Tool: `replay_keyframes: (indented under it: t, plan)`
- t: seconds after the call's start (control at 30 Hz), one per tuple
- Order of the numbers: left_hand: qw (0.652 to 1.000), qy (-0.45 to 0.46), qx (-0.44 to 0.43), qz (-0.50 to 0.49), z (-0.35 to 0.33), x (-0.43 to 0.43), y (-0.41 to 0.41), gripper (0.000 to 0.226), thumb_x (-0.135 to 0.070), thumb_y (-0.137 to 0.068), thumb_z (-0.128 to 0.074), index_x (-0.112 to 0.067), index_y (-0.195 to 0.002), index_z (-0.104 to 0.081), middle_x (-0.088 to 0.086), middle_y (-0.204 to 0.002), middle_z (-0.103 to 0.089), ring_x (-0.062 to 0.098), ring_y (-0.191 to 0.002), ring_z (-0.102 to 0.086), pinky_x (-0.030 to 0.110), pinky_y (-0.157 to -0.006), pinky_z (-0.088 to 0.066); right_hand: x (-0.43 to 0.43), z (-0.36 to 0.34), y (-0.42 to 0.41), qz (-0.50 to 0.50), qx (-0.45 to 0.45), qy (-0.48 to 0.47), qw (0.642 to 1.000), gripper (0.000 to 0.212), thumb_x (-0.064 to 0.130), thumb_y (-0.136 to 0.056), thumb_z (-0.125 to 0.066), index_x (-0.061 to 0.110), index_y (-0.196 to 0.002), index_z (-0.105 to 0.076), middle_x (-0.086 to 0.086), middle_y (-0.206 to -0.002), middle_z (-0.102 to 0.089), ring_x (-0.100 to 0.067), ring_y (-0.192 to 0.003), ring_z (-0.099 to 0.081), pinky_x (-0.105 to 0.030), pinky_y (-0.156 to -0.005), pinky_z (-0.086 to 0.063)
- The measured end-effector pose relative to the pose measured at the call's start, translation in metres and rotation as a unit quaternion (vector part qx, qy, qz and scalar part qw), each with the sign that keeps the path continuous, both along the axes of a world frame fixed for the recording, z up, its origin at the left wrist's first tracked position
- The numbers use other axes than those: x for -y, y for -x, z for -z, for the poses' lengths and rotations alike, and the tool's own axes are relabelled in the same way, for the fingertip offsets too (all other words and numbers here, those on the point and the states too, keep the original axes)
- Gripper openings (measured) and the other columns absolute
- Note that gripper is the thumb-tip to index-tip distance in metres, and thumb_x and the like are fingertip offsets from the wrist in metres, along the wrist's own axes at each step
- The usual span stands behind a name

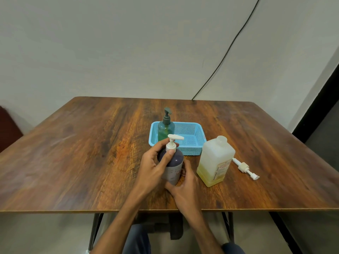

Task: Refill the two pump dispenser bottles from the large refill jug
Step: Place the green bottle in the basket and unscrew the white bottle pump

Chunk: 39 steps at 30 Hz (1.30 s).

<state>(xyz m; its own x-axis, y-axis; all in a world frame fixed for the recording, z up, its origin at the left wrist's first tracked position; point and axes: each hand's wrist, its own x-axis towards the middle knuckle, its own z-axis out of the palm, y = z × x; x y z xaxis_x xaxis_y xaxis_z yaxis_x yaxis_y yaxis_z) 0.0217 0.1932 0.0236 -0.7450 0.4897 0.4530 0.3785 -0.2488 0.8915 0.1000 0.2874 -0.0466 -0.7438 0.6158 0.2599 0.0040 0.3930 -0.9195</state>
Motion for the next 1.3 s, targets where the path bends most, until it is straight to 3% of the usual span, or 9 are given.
replay_keyframes:
  t: [0.17, 0.33, 0.47, 0.7, 0.9, 1.07, 1.17, 1.3]
  plan:
    - [0.998, -0.035, -0.008, -0.058, -0.014, -0.002, -0.001, 0.028, -0.011, -0.088, -0.074, -0.025, -0.112, -0.071, -0.012, -0.108, -0.076, 0.007, -0.105, -0.071, 0.018, -0.084, -0.056, 0.002, -0.001, 0.001, 0.002, -0.001, 0.004, 1.000, 0.088, 0.041, -0.068, -0.089, 0.045, -0.141, -0.040, 0.023, -0.135, -0.054, 0.002, -0.126, -0.050, -0.037, -0.102, -0.052]
    - [0.990, -0.097, 0.008, -0.100, -0.035, -0.006, 0.002, 0.025, -0.014, -0.081, -0.081, -0.013, -0.105, -0.073, 0.000, -0.101, -0.078, 0.015, -0.099, -0.074, 0.022, -0.080, -0.058, 0.002, -0.003, 0.000, 0.001, 0.001, -0.002, 1.000, 0.092, 0.046, -0.067, -0.088, 0.040, -0.144, -0.039, 0.020, -0.139, -0.052, 0.000, -0.128, -0.049, -0.034, -0.105, -0.050]
    - [0.978, -0.166, 0.043, -0.117, -0.059, 0.003, 0.006, 0.031, -0.017, -0.076, -0.083, -0.015, -0.104, -0.073, 0.003, -0.101, -0.079, 0.017, -0.095, -0.076, 0.027, -0.083, -0.060, 0.001, -0.004, 0.000, 0.000, 0.003, -0.005, 1.000, 0.090, 0.042, -0.066, -0.090, 0.037, -0.142, -0.042, 0.018, -0.138, -0.054, 0.000, -0.127, -0.050, -0.032, -0.104, -0.050]
    - [0.956, -0.234, 0.049, -0.172, -0.069, 0.037, 0.017, 0.037, -0.018, -0.080, -0.085, -0.015, -0.113, -0.070, 0.008, -0.110, -0.076, 0.027, -0.105, -0.073, 0.040, -0.092, -0.059, -0.002, -0.001, 0.001, 0.002, 0.005, -0.007, 1.000, 0.087, 0.040, -0.065, -0.092, 0.036, -0.138, -0.045, 0.017, -0.132, -0.058, 0.000, -0.122, -0.054, -0.033, -0.100, -0.053]
    - [0.958, -0.083, -0.048, -0.270, -0.022, 0.054, 0.027, 0.033, -0.009, -0.084, -0.082, -0.017, -0.114, -0.069, -0.001, -0.108, -0.075, 0.021, -0.101, -0.071, 0.040, -0.087, -0.059, -0.003, 0.004, 0.003, 0.000, 0.009, -0.004, 1.000, 0.091, 0.042, -0.065, -0.092, 0.034, -0.141, -0.043, 0.015, -0.138, -0.054, -0.004, -0.127, -0.050, -0.030, -0.103, -0.049]
    - [0.948, 0.079, -0.097, -0.292, 0.024, 0.062, 0.031, 0.025, -0.022, -0.087, -0.080, -0.035, -0.104, -0.068, -0.019, -0.098, -0.070, 0.004, -0.093, -0.068, 0.027, -0.080, -0.060, -0.004, 0.006, 0.004, -0.001, 0.021, 0.001, 1.000, 0.089, 0.043, -0.066, -0.091, 0.043, -0.138, -0.039, 0.021, -0.139, -0.049, 0.005, -0.123, -0.047, -0.018, -0.099, -0.043]
    - [0.934, 0.167, -0.116, -0.294, 0.040, 0.064, 0.033, 0.022, -0.020, -0.087, -0.078, -0.032, -0.102, -0.066, -0.020, -0.095, -0.067, -0.004, -0.092, -0.063, 0.021, -0.076, -0.057, -0.004, 0.005, 0.003, 0.007, 0.026, -0.006, 1.000, 0.089, 0.046, -0.065, -0.091, 0.044, -0.137, -0.039, 0.023, -0.137, -0.048, 0.007, -0.120, -0.046, -0.013, -0.094, -0.040]
    - [0.914, 0.252, -0.124, -0.291, 0.046, 0.064, 0.031, 0.026, -0.012, -0.084, -0.079, -0.027, -0.099, -0.063, -0.010, -0.096, -0.066, 0.003, -0.083, -0.061, 0.021, -0.072, -0.052, -0.003, 0.004, 0.003, 0.015, 0.027, -0.015, 0.999, 0.090, 0.048, -0.064, -0.091, 0.055, -0.132, -0.033, 0.038, -0.128, -0.043, 0.023, -0.114, -0.042, -0.004, -0.088, -0.035]
